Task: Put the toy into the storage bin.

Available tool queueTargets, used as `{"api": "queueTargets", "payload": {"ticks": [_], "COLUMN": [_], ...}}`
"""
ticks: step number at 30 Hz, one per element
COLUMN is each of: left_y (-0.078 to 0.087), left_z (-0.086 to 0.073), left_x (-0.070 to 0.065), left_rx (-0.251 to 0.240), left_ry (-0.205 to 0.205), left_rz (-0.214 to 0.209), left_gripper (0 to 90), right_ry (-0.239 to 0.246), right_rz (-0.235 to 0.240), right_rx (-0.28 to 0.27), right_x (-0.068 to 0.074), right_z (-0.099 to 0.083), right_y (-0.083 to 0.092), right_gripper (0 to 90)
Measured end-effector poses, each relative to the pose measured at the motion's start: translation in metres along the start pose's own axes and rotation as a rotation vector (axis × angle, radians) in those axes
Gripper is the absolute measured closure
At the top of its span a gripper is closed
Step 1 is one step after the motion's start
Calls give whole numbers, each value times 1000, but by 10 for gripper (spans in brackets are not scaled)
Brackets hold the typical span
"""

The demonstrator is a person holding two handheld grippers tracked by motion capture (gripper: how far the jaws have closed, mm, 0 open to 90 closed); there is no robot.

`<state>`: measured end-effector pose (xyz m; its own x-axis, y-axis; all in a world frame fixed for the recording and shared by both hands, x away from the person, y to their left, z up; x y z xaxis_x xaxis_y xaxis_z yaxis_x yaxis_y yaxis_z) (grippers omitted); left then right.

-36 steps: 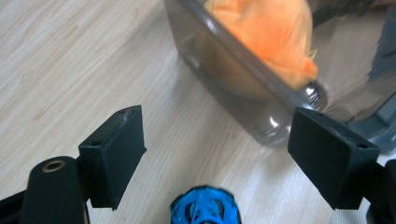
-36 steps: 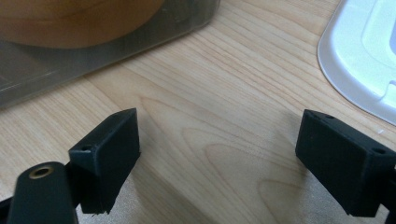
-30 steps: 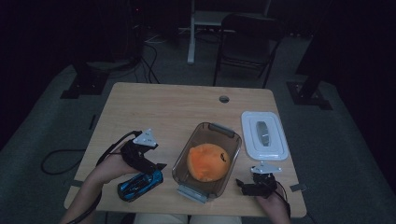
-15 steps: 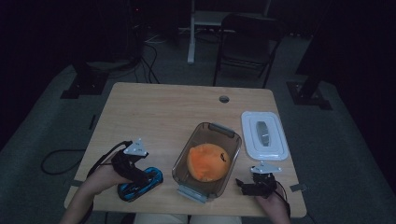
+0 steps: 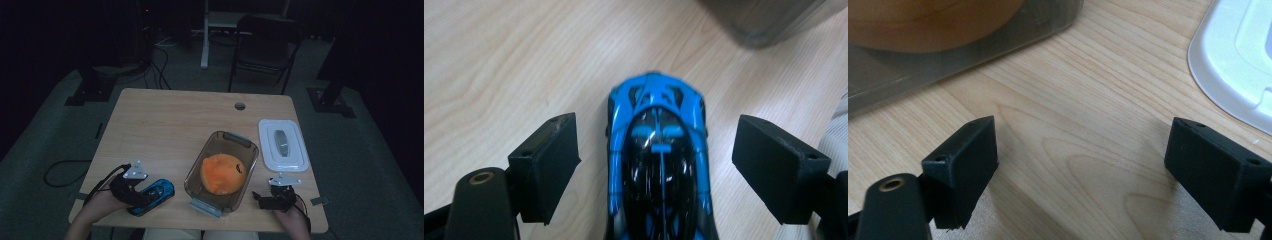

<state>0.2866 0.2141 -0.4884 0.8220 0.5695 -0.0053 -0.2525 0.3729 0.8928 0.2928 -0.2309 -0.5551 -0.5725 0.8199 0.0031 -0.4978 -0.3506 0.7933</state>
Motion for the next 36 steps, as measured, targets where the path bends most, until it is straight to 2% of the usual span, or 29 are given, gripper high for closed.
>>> {"api": "queueTargets", "payload": {"ticks": [4,8,12,16,17,19,29,32,36], "left_y": [-6,-11,-16,-20,-26,-29,-39,-40,-39], "left_z": [-7,-12,-13,-13,-14,-16,-18,-19,-18], "left_x": [-3,-5,-5,-7,-10,-9,-12,-10,-10], "left_rx": [7,20,33,47,79,91,138,151,157], "left_ry": [9,12,34,26,20,27,33,49,57], "left_rz": [-6,12,7,-1,12,31,31,41,38], "left_gripper": [196,195,196,196,195,195,196,260,262], "right_ry": [0,0,0,0,-1,0,0,0,-1], "right_rz": [0,0,0,0,0,0,0,0,-1], "right_rx": [0,0,0,0,0,0,0,0,0], "right_x": [0,0,0,0,0,0,0,0,0], "right_z": [0,0,0,0,0,0,0,0,0], "right_y": [0,0,0,0,0,0,0,0,0], "right_gripper": [132,132,132,132,132,133,132,132,132]}}
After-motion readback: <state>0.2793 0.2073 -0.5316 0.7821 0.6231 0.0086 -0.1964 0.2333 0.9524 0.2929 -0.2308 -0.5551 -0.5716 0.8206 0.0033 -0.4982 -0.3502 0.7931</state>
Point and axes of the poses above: each handheld gripper's, and its own axes: y roughly backward along the jaws, z roughly out of its top, x roughly to its left, the point moved 4 cm from there along -y, roughly forward along the jaws, and after that the axes turned 9 degrees about x, right-handed, at the moved point
